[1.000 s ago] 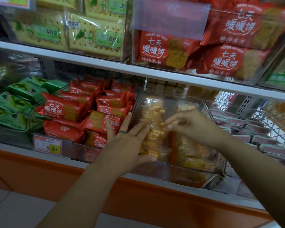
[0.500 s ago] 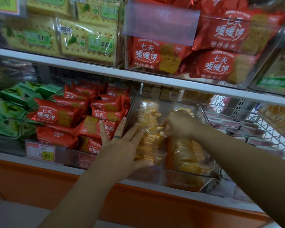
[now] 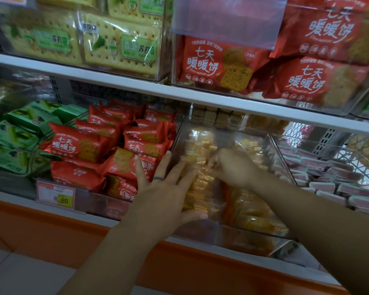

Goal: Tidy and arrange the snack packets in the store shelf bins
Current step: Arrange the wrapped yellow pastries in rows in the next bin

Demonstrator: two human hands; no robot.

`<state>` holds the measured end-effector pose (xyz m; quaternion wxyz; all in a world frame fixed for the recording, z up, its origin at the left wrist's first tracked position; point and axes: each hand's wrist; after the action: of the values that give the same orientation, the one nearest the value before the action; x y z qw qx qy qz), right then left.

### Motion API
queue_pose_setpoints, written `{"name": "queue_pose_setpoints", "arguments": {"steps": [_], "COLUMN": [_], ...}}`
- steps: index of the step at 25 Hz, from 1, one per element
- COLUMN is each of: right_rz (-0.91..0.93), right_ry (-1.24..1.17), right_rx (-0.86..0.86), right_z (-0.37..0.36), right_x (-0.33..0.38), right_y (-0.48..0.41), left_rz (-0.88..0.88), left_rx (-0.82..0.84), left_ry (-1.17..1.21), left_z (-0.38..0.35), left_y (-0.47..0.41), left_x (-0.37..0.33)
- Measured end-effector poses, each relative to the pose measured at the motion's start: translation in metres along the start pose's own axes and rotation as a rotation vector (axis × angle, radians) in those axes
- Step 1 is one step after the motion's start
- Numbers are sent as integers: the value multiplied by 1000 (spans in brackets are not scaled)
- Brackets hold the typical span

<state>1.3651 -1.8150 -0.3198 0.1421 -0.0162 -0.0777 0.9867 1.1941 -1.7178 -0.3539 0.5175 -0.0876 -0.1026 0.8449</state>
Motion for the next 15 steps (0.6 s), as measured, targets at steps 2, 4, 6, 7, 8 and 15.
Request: {"name": "queue_pose_setpoints", "arguments": {"steps": [2,4,6,7,8,15], "right_rz": [0,-17,-1,-3,-21,37], "right_ry": [-66,-173,-268,-293,-287,-160], "right_rx": [-11,99,212,194,126,226], "right_z": [-7,-5,6,15,25,57], "right_x": [1,-4,-7,-7,-6,39], "right_y": [-2,-5,-3,0,5,81], "left_rz": [-8,-2,17,22,12,66], "left_rx": [5,11,21,31,2,156], "left_ry": [-1,9,11,8,3,-66], "left_z": [-2,-2,5,8,7,13], "left_y": [-3,-4,-3,-3,-4,-4], "left_x": [-1,-3,-5,-6,-5,0]}}
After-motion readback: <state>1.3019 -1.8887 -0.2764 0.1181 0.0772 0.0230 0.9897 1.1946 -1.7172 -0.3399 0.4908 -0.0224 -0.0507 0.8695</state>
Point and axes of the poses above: each hand's wrist, its own y-axis away from the middle knuckle, its own z-axis out of the back of the hand, x = y × z, and after that the axes turned 14 degrees about z, right-handed
